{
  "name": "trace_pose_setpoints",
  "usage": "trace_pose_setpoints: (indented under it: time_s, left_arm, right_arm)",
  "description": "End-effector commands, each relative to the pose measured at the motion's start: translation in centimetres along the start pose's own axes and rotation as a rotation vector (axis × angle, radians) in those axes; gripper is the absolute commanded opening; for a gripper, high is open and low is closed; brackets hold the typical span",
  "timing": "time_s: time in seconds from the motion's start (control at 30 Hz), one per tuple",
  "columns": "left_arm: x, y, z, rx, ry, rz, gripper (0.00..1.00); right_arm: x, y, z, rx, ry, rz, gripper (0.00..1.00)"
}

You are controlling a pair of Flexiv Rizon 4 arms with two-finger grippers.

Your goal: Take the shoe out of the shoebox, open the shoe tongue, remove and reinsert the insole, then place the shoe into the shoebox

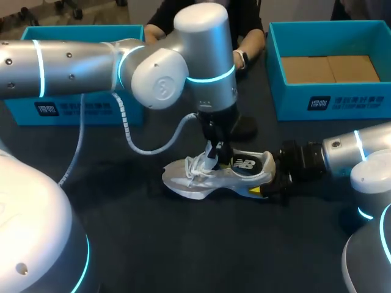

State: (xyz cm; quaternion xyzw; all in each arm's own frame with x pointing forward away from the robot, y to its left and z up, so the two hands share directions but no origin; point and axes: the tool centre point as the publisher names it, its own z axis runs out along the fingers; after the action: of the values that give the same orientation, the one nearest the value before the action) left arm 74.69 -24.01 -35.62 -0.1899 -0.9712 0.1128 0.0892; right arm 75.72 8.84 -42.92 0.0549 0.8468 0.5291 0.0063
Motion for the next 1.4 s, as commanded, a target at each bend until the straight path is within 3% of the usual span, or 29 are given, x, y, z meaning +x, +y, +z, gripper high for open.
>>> trace_pose_setpoints:
  time_s: [0.03, 0.2, 0.4, 0.73, 1.1, 1.17, 1.27, 1.3, 1.33, 1.4]
  left_arm:
    - [-0.1, 0.9, -0.7, 0.015, -0.011, -0.020, 0.00]
    - [-0.2, 1.0, -1.3, 0.053, -0.003, -0.041, 0.00]
    - [0.0, -0.6, -2.5, 0.135, 0.071, -0.065, 0.00]
    - [0.6, -2.6, -5.3, 0.168, 0.109, -0.091, 0.00]
    - [0.4, -4.2, -4.2, 0.191, 0.156, -0.105, 0.00]
    - [0.5, -4.1, -4.1, 0.190, 0.156, -0.105, 0.31]
    - [0.8, -3.9, -4.2, 0.198, 0.145, -0.095, 0.47]
    - [0.9, -3.9, -4.3, 0.197, 0.130, -0.091, 0.57]
    - [1.0, -4.0, -4.4, 0.198, 0.115, -0.082, 0.73]
    - [1.2, -4.0, -4.5, 0.197, 0.087, -0.075, 0.85]
  right_arm:
    - [-0.3, -0.3, 0.6, 0.004, -0.001, 0.001, 0.00]
    - [-0.3, -0.3, 0.6, 0.004, -0.001, 0.001, 0.00]
    - [-0.3, -0.3, 0.6, 0.004, -0.001, 0.001, 0.00]
    - [-0.3, -0.3, 0.6, 0.004, -0.001, 0.001, 0.00]
    - [-0.3, -0.3, 0.6, 0.004, -0.001, 0.001, 0.00]
    - [-0.3, -0.3, 0.6, 0.004, -0.001, 0.001, 0.00]
    - [-0.3, -0.3, 0.6, 0.004, -0.001, 0.001, 0.00]
    - [-0.3, -0.3, 0.6, 0.004, -0.001, 0.001, 0.00]
    - [-0.3, -0.3, 0.6, 0.004, -0.001, 0.001, 0.00]
    - [-0.3, -0.3, 0.6, 0.004, -0.001, 0.001, 0.00]
